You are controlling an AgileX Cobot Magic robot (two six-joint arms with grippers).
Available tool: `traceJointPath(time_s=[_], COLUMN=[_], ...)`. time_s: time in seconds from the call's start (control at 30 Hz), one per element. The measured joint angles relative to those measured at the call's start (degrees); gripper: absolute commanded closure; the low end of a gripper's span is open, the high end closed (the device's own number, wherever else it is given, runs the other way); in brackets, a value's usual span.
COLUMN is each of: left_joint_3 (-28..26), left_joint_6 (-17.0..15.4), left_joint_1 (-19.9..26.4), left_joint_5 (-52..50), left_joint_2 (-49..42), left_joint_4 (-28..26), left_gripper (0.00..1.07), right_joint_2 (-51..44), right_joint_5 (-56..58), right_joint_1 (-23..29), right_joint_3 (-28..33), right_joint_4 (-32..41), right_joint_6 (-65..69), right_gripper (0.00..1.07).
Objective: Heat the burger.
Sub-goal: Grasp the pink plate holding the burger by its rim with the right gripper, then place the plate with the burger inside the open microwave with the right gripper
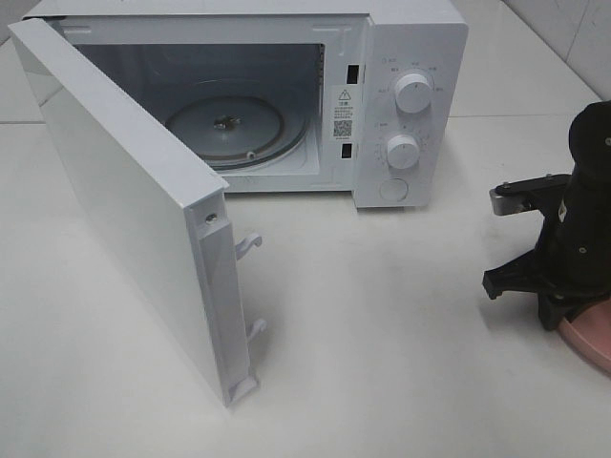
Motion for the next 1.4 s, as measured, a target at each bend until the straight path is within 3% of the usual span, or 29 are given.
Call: traceJointPath(time_s=[0.53, 0.93, 1.4], left_joint_3=[0.00, 0.00, 0.00], left_joint_6=[0.00, 0.00, 0.00], left_joint_1=[0.00, 0.00, 0.00], left_joint_5=[0.00, 0.00, 0.00], left_joint_2=[0.00, 0.00, 0.00], left_joint_4=[0.00, 0.00, 0.00], left_gripper=[0.09, 0.09, 0.09], right_joint_2=[-0.06, -1.43, -5.50], right_joint_5=[0.17, 7.16, 10.43], right_joint_1=[0.92, 8.82, 14.73], right_joint_3=[0.00, 0.17, 2.86], right_joint_4=[-2.92, -14.44, -18.85], right_joint_6=[4.81, 16.67, 19.54], right_gripper=[1.07, 1.07, 1.07])
